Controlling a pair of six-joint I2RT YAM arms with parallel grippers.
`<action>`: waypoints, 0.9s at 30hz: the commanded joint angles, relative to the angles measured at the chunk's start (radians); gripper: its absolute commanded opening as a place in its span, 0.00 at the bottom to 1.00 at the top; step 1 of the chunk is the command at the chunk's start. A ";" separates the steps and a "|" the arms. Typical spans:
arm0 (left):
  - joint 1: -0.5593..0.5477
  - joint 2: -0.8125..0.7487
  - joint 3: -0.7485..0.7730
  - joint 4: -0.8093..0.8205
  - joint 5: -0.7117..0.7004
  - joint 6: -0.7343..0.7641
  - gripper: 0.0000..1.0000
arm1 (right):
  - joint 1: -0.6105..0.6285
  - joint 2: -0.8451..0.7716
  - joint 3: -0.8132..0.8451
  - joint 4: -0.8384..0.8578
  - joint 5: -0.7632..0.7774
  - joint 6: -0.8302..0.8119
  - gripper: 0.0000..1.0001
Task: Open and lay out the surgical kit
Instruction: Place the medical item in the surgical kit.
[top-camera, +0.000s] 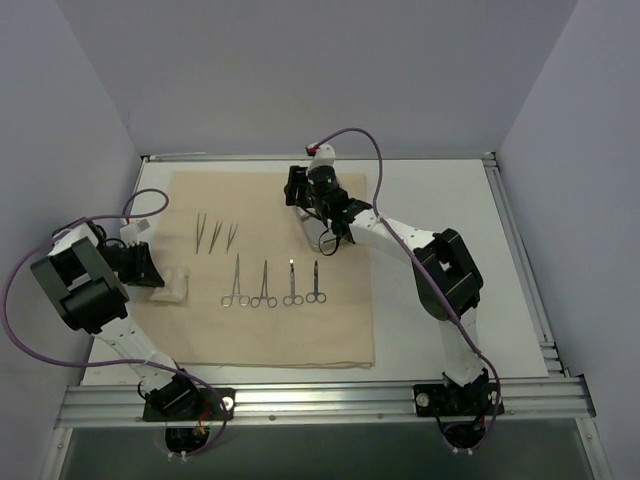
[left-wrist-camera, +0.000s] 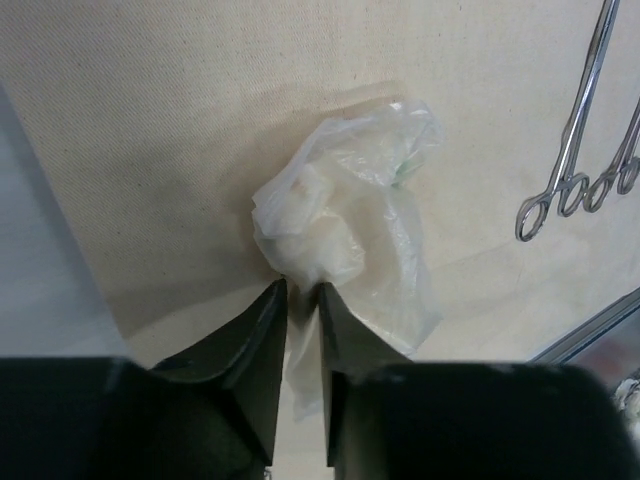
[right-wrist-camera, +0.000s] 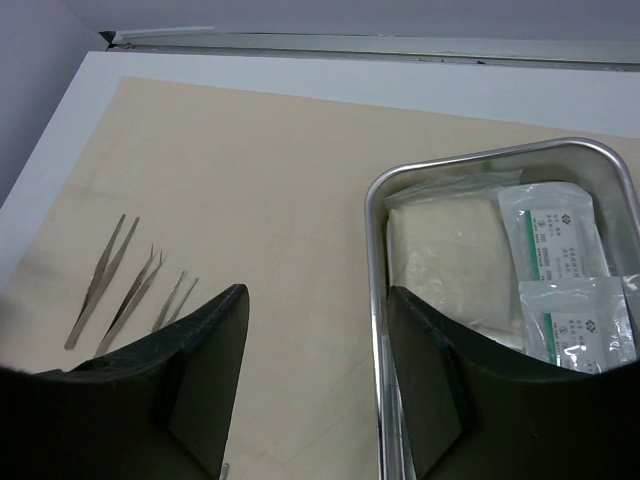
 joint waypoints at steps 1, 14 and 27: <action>-0.004 -0.042 0.014 0.012 0.007 0.031 0.31 | -0.015 -0.025 0.024 -0.008 -0.017 0.016 0.53; -0.004 -0.066 0.070 0.001 -0.053 0.035 0.47 | -0.113 0.150 0.253 -0.231 -0.097 -0.045 0.46; -0.039 -0.100 0.106 -0.059 -0.014 0.043 0.53 | -0.148 0.440 0.569 -0.468 -0.158 -0.139 0.42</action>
